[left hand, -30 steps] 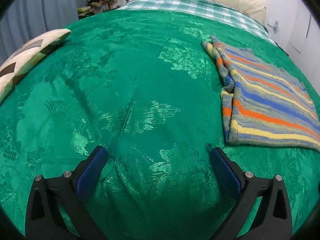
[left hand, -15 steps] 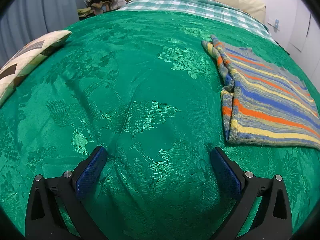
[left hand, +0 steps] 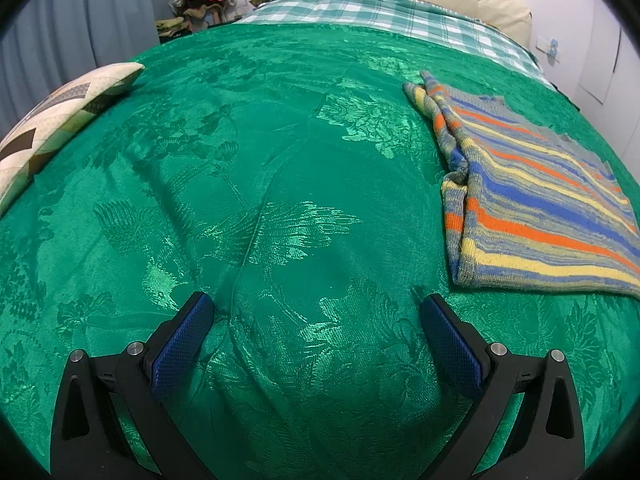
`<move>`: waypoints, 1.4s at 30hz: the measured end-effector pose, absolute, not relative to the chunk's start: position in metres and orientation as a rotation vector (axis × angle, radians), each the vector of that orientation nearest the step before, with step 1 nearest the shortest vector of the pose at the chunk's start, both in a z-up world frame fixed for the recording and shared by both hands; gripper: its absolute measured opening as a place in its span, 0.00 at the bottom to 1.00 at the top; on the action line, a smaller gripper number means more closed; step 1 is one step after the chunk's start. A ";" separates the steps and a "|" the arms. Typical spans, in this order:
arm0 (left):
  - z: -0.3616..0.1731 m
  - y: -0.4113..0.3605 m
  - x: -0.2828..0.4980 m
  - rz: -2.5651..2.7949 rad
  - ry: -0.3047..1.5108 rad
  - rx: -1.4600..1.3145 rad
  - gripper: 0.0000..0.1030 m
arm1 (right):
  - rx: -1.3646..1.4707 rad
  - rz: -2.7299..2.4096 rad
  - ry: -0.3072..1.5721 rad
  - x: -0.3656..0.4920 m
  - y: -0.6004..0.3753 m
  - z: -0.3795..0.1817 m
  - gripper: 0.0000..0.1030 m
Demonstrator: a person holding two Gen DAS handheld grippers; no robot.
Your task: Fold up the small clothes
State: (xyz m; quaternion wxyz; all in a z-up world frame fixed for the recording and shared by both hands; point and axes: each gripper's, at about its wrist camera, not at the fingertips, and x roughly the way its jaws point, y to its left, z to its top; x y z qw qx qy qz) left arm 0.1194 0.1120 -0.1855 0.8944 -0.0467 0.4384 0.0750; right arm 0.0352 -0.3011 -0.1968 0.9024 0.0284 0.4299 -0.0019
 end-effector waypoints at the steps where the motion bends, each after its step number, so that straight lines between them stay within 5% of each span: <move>1: -0.186 0.112 0.120 0.156 0.909 -0.097 1.00 | 0.059 -0.003 0.888 0.035 -0.301 -0.197 1.00; 42: -0.187 0.111 0.123 0.163 0.909 -0.091 1.00 | 0.060 -0.006 0.886 0.037 -0.299 -0.198 1.00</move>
